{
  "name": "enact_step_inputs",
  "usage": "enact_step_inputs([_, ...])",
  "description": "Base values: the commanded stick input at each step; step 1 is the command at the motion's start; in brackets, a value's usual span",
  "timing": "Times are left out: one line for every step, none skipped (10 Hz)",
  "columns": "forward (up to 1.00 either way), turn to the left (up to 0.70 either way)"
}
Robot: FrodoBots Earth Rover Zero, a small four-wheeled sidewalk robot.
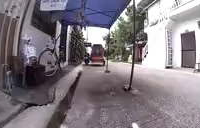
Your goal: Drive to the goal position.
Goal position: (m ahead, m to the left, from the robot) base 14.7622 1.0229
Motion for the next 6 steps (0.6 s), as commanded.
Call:
enact_step_inputs([0.0, 0.0])
enact_step_inputs([0.0, 0.0])
enact_step_inputs([0.0, 0.0])
enact_step_inputs([0.0, 0.0])
enact_step_inputs([0.02, 0.0])
enact_step_inputs([0.08, 0.0])
